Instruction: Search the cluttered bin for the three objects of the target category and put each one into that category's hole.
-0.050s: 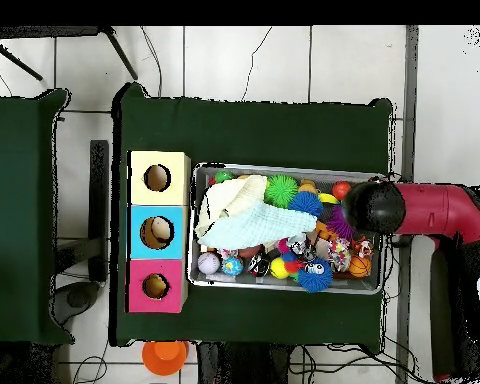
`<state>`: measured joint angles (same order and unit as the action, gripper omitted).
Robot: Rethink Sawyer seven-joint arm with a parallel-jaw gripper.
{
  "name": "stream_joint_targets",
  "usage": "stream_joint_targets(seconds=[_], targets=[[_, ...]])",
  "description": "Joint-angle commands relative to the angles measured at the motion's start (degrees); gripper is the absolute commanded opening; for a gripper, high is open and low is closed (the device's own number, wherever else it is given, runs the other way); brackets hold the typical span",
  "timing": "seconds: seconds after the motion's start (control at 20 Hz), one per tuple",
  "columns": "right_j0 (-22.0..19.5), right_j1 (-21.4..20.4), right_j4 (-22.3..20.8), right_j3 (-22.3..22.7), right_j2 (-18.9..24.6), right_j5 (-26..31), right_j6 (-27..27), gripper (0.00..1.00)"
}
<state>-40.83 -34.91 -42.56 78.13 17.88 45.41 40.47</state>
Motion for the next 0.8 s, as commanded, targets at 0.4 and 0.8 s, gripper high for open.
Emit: stream_joint_targets(seconds=[0.4,0.8], targets=[[-1.62,5.02,2.07,5.56,-0.55,2.42,1.98,1.00],[-0.42,6.41,1.50,5.54,-2.05,3.93,2.55,1.00]])
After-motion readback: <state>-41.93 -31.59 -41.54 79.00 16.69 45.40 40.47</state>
